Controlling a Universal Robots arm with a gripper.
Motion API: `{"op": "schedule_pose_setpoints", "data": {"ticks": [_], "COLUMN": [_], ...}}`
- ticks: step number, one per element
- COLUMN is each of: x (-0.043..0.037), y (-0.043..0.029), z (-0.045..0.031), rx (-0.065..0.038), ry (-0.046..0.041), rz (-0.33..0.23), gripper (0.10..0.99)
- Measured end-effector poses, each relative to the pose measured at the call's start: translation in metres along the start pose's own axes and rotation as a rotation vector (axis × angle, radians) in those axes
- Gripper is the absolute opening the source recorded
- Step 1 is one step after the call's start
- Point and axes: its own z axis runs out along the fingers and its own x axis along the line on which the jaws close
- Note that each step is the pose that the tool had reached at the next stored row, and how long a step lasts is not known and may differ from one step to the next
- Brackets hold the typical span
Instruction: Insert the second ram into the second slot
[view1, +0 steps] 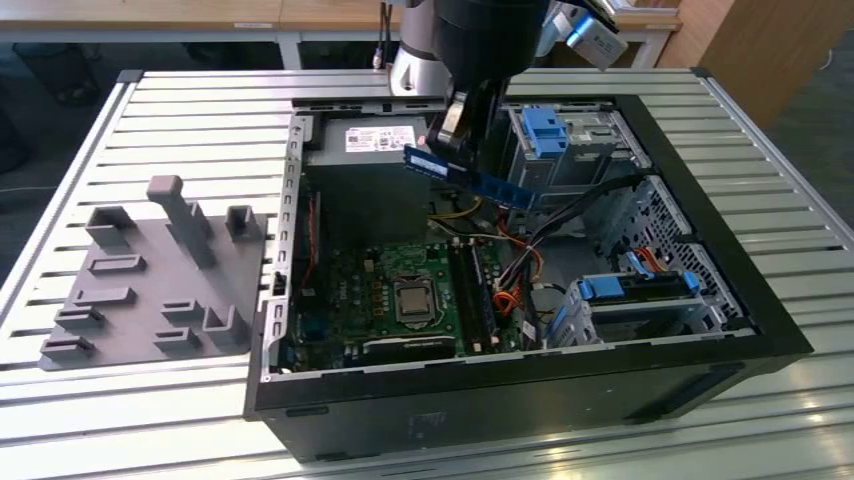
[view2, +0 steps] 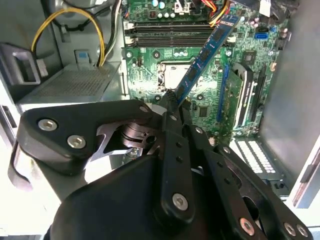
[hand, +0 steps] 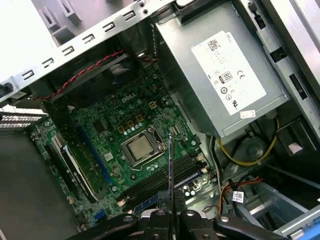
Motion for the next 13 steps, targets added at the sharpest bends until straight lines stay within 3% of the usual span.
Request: {"op": "schedule_pose_setpoints", "data": {"ticks": [13], "x": [0.0], "y": [-0.0001], "z": [0.0104], "rx": [0.014], "ry": [-0.0018], "rz": [0.21], "gripper": [0.137]}}
